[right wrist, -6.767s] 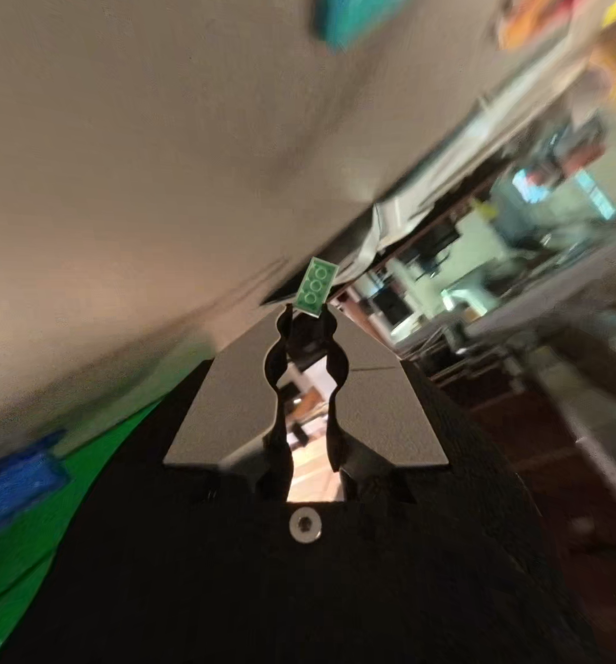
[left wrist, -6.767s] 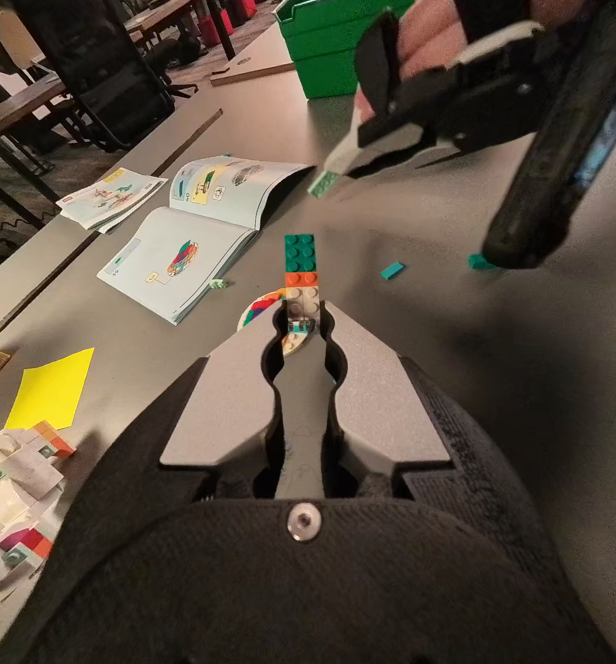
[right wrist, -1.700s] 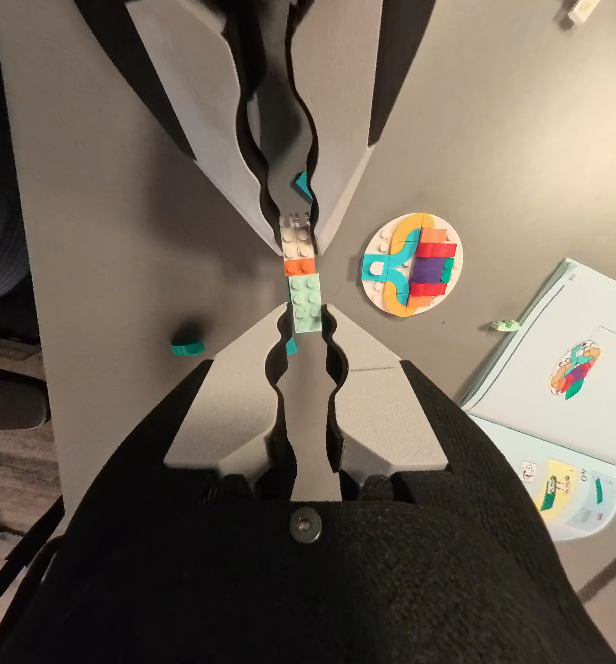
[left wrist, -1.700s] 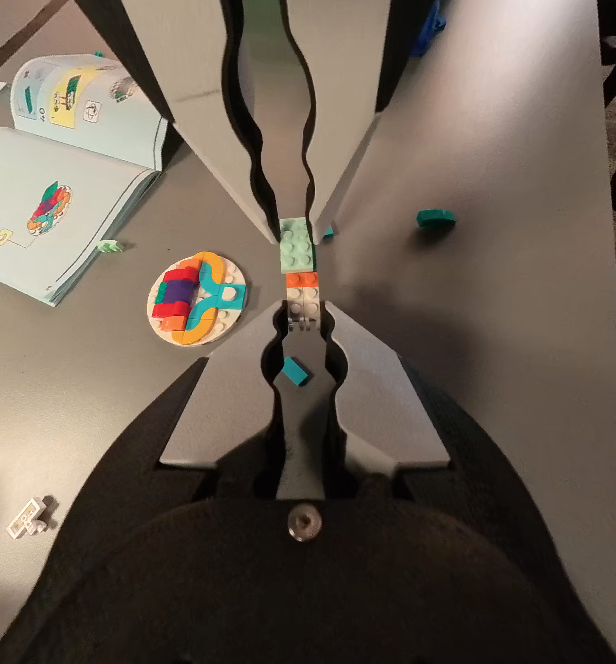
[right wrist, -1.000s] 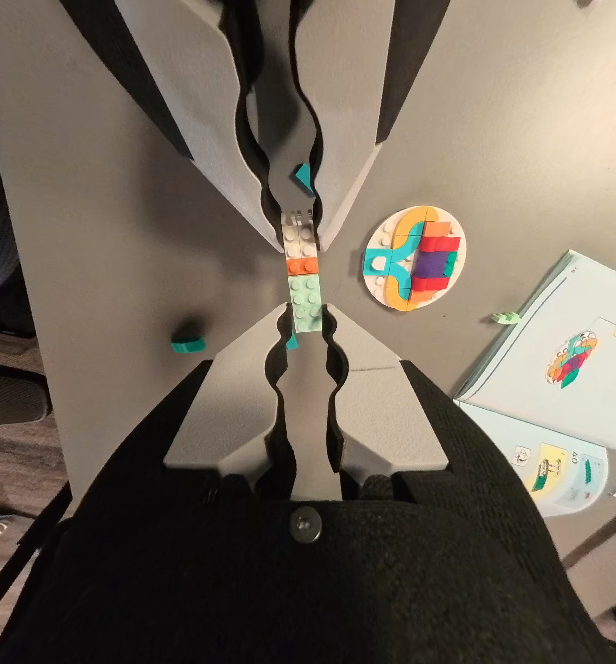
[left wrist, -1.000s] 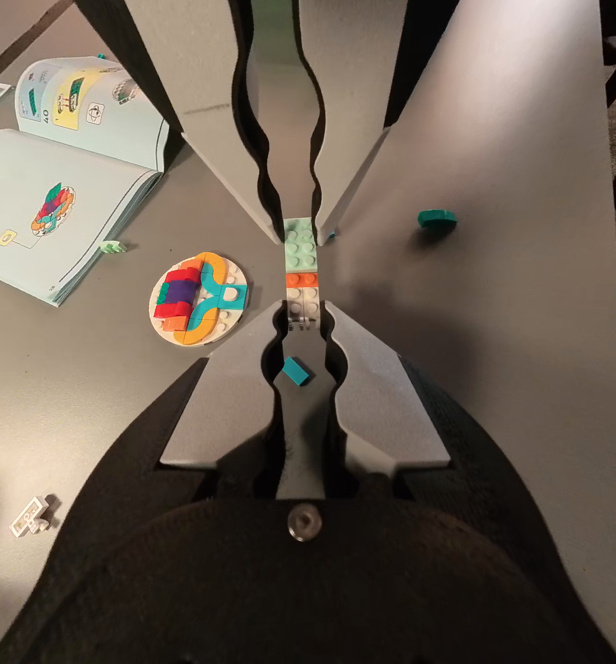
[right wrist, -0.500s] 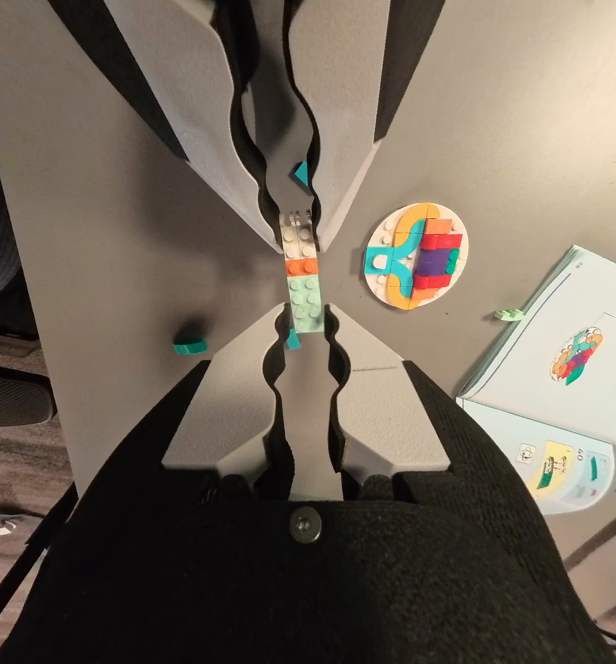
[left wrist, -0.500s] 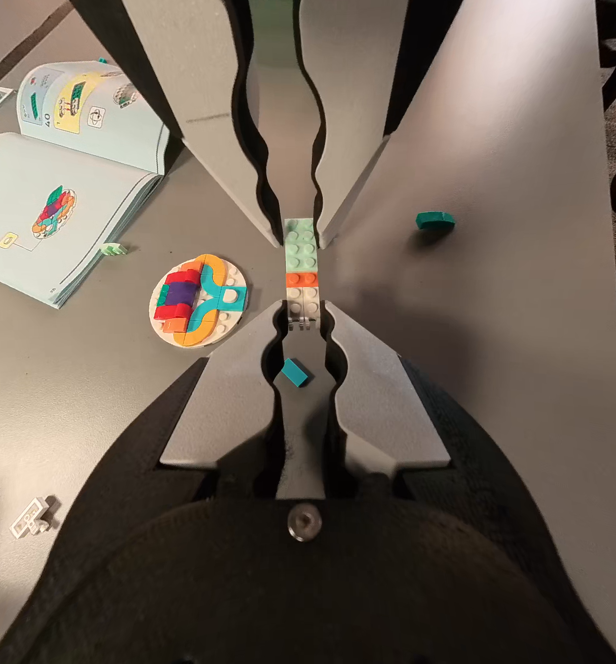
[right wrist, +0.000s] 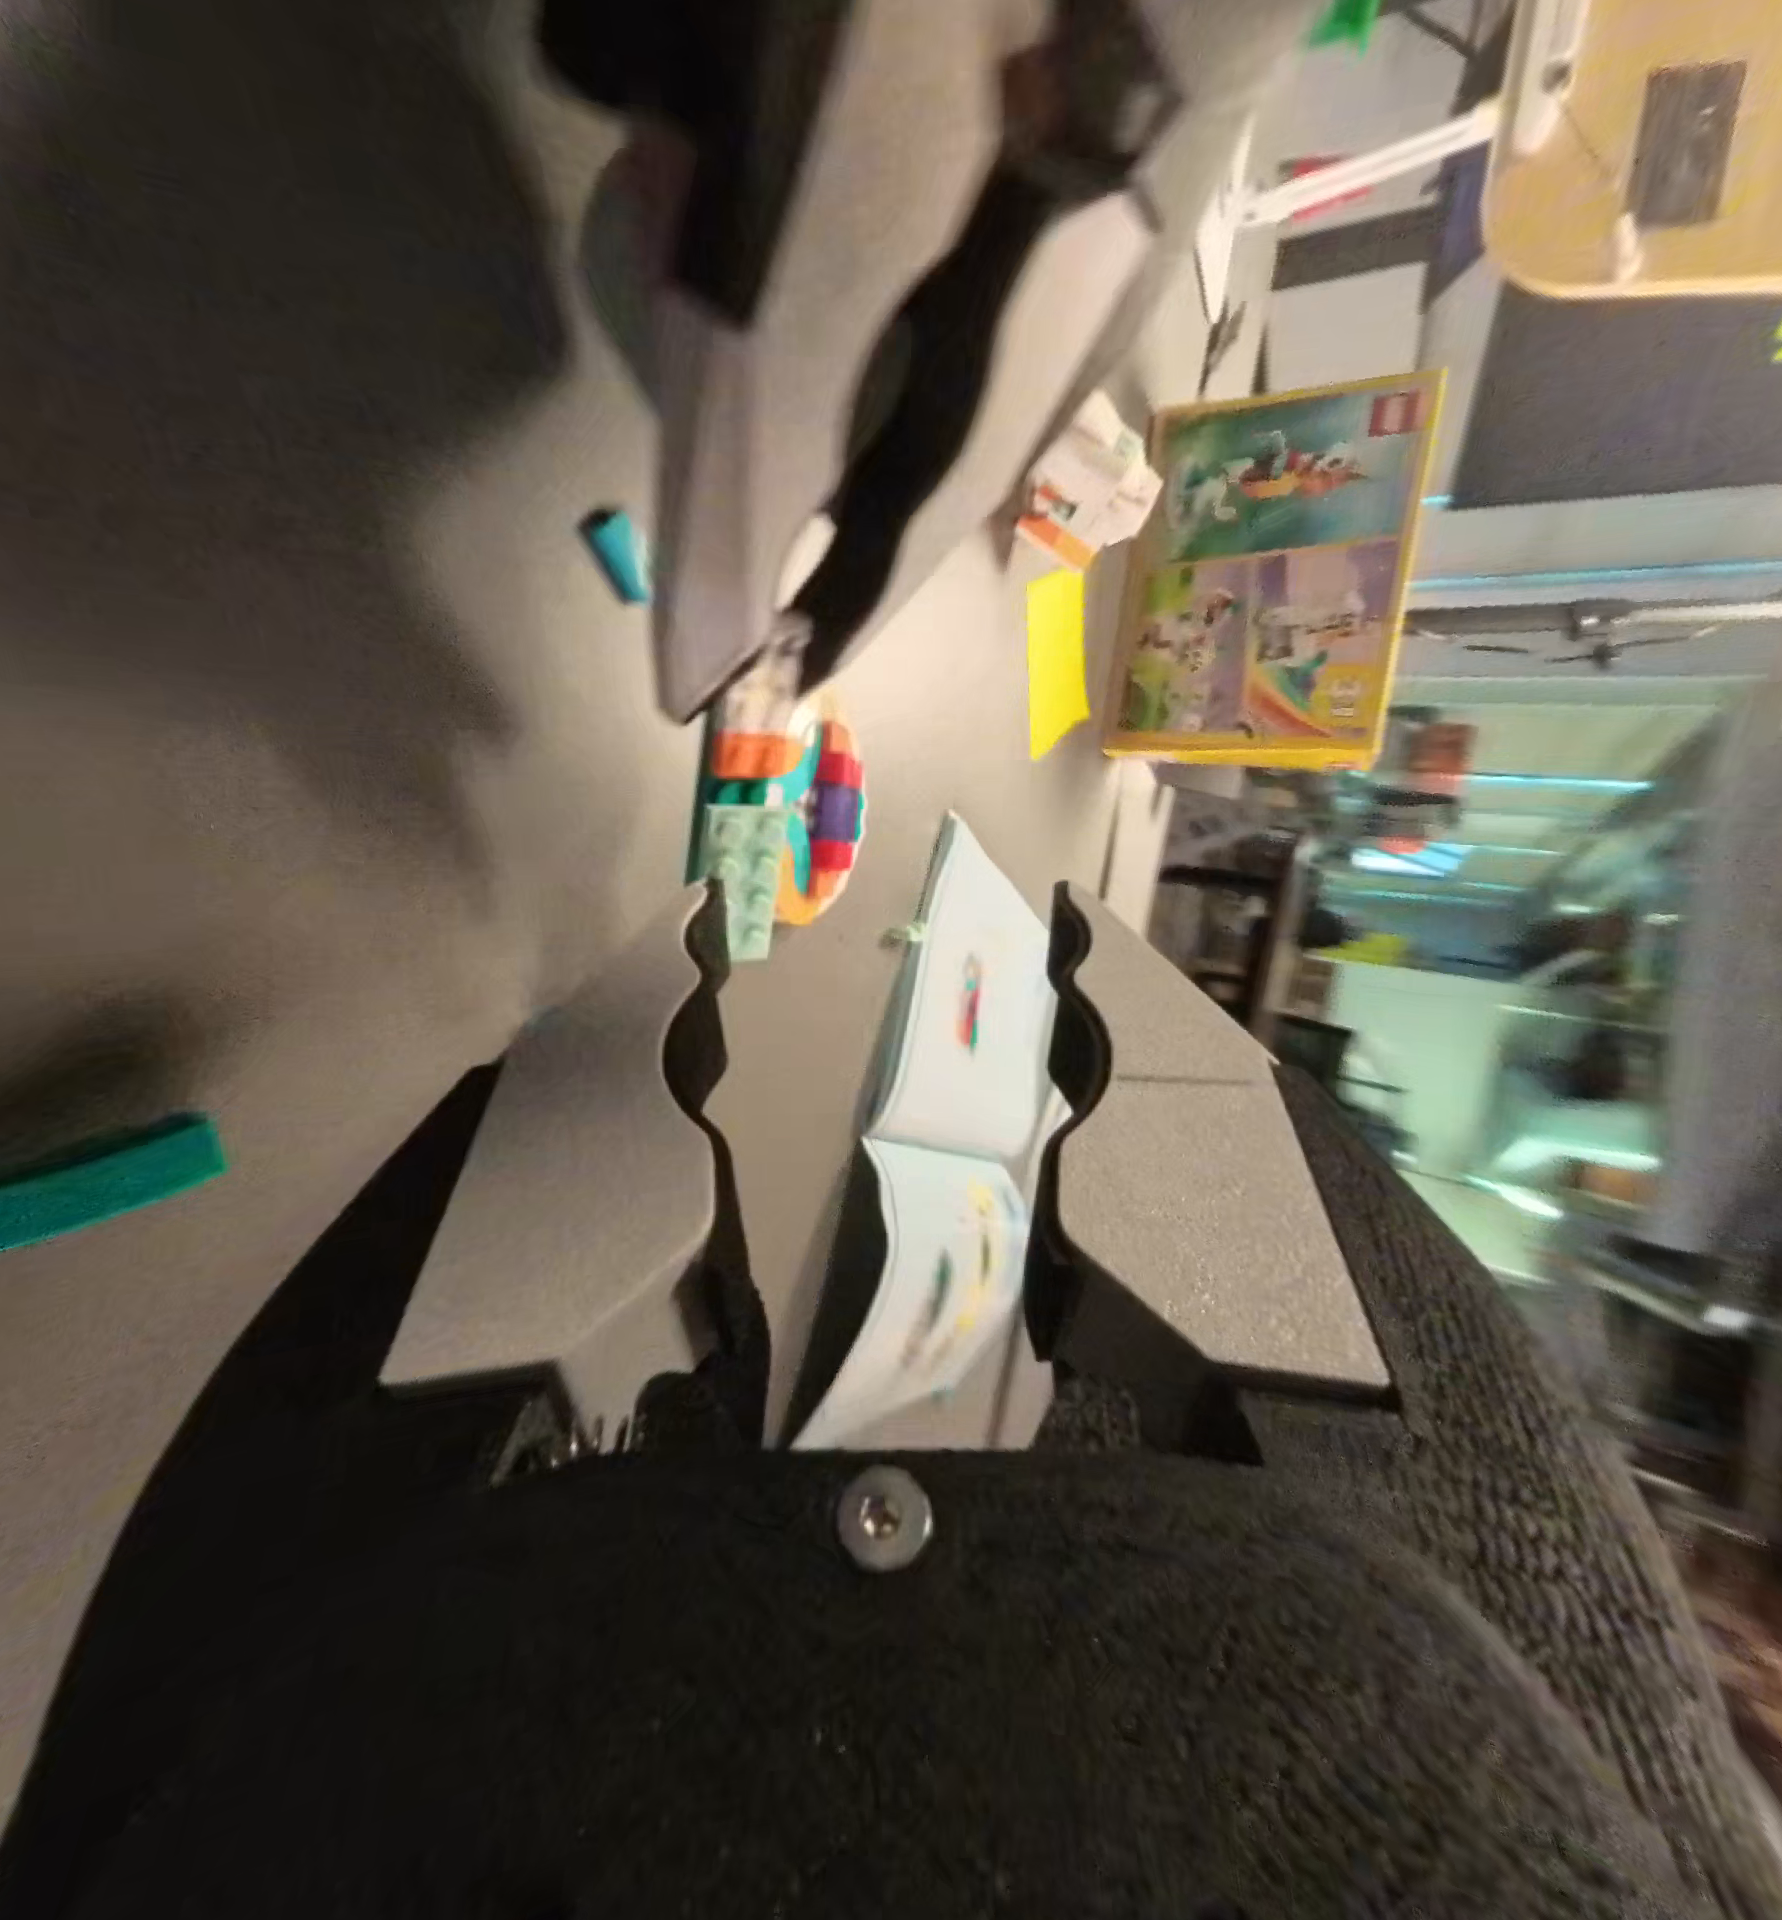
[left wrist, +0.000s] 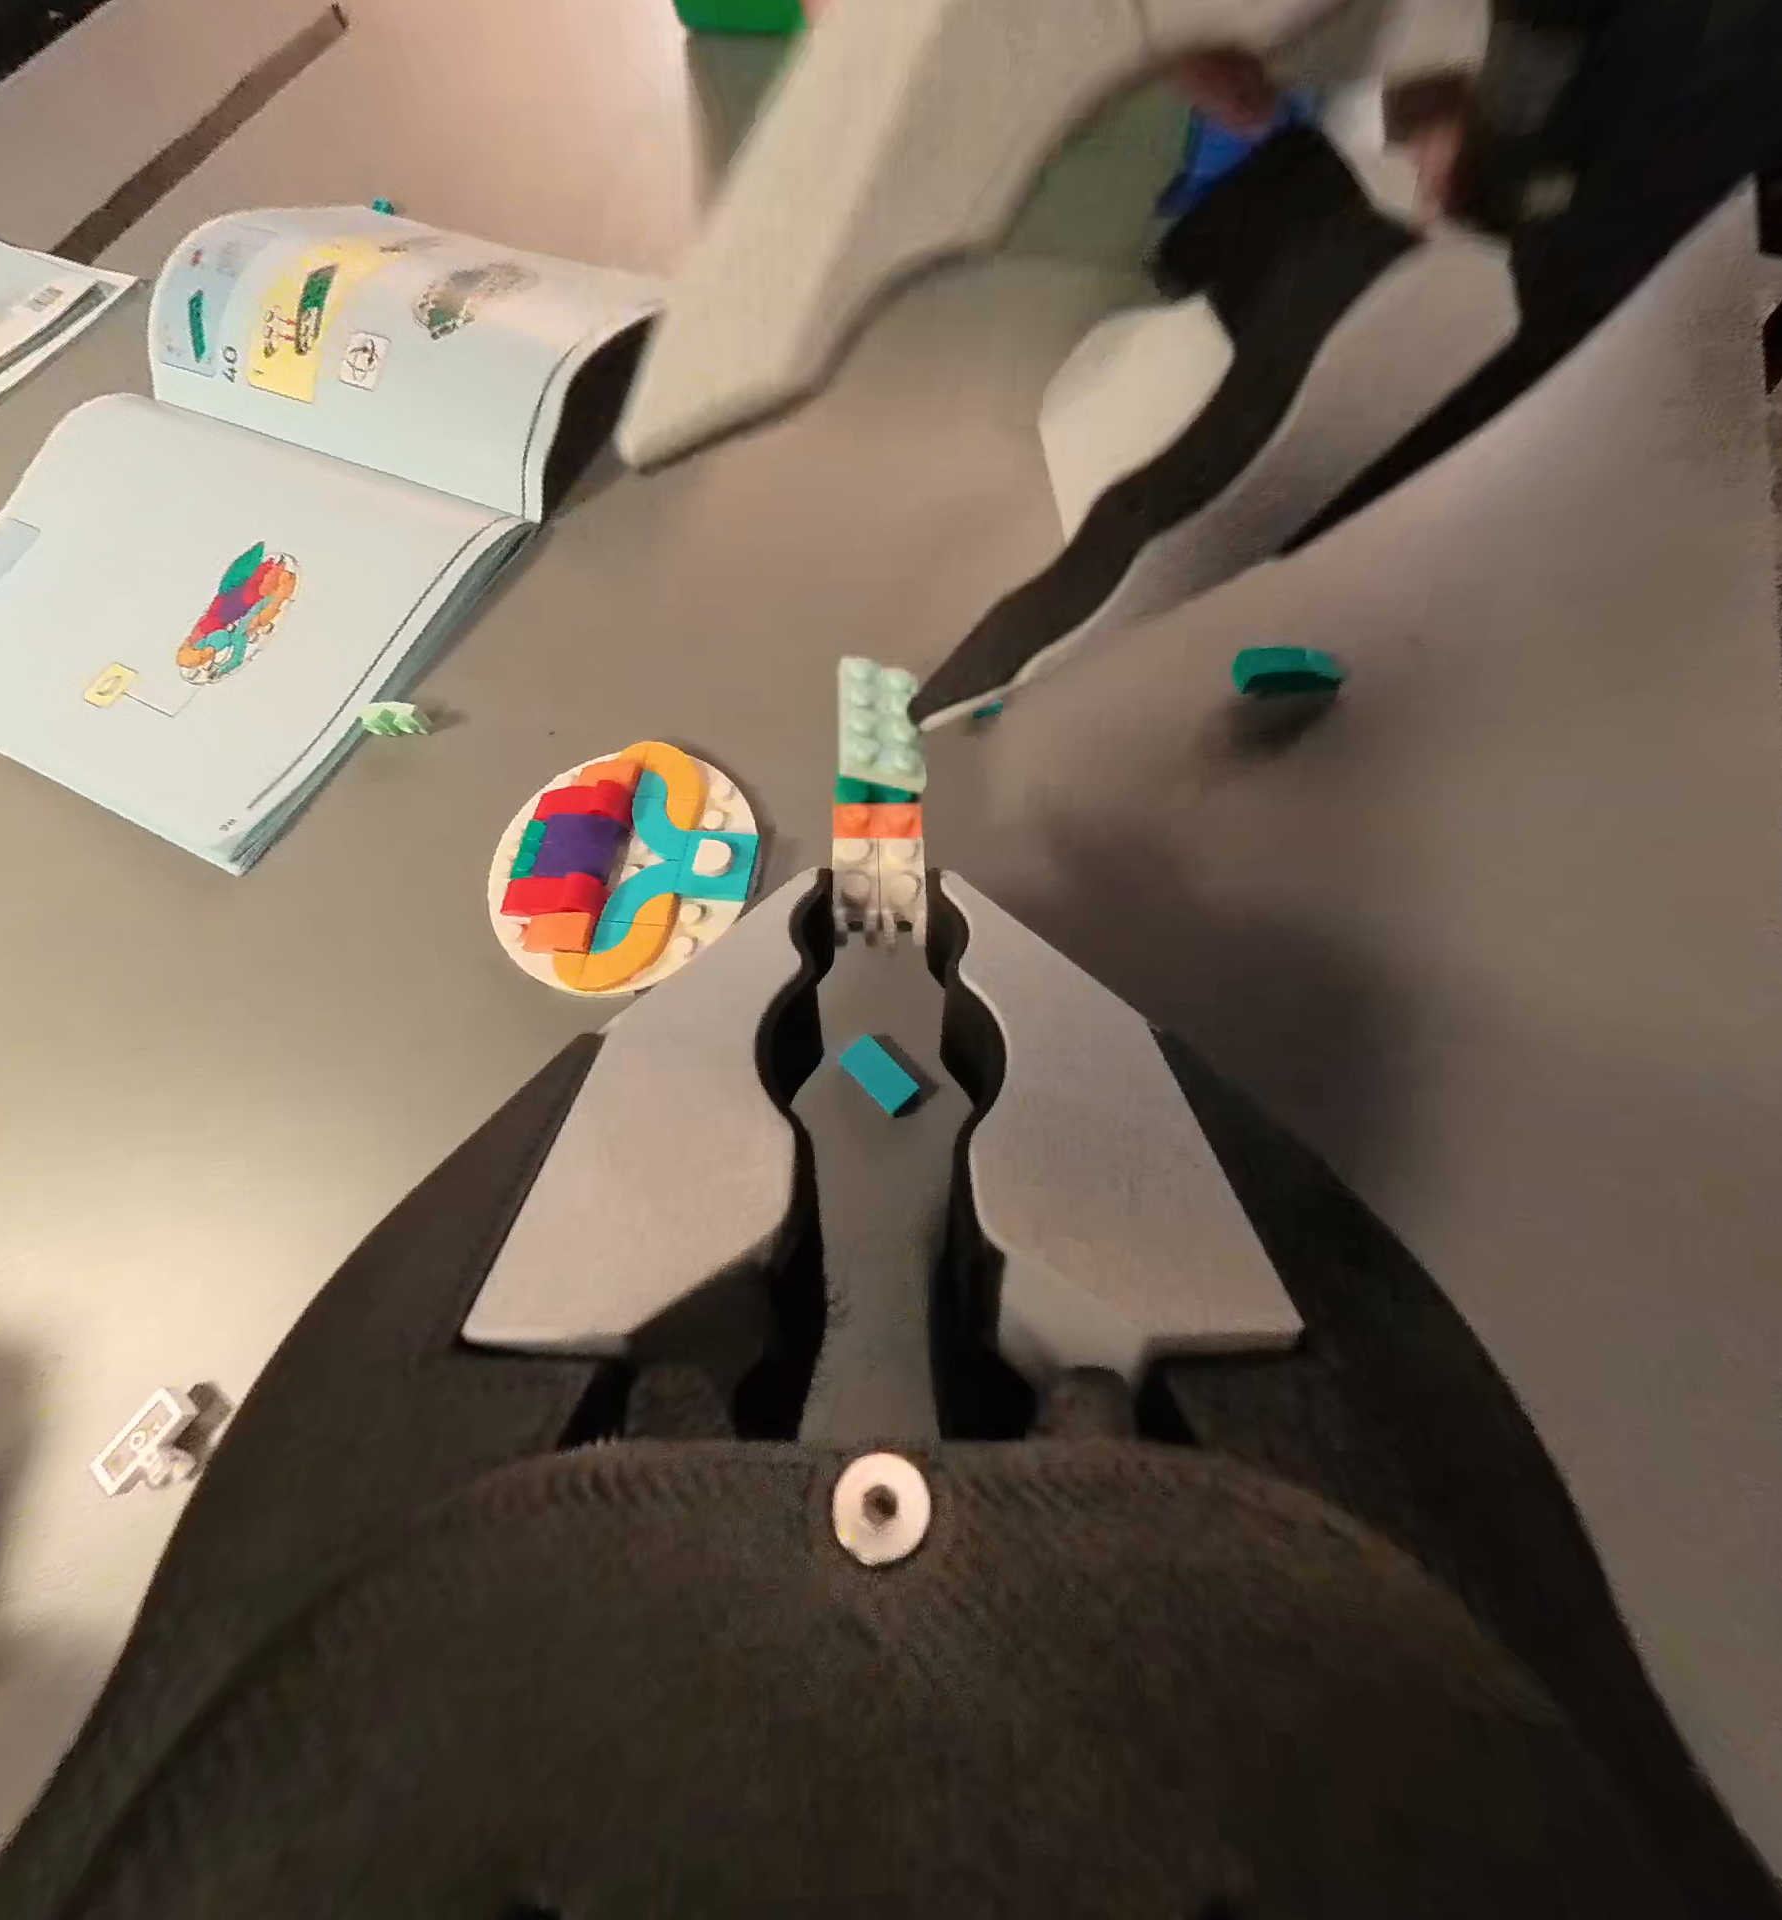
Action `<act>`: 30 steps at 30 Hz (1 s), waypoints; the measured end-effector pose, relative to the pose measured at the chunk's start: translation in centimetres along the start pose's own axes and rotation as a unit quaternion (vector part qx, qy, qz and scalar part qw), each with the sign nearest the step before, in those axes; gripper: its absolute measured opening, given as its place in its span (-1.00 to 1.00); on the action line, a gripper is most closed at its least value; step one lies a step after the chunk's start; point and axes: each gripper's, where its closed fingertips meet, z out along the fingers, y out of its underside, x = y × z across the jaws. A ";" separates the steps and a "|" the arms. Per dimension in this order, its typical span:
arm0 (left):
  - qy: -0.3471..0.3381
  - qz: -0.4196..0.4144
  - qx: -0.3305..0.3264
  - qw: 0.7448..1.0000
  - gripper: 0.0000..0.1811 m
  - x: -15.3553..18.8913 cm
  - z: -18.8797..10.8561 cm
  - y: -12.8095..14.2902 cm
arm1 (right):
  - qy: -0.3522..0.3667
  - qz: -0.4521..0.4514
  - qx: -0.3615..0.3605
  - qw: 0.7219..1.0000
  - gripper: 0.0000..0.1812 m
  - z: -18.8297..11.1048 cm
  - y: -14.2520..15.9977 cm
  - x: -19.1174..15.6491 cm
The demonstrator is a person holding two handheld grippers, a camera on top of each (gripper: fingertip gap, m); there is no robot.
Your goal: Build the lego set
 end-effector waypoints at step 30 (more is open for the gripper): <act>-0.017 0.005 -0.014 1.000 -0.83 -0.6 -0.1 0.6 | -0.279 0.529 -0.070 0.799 -0.68 1.6 2.4 -5.6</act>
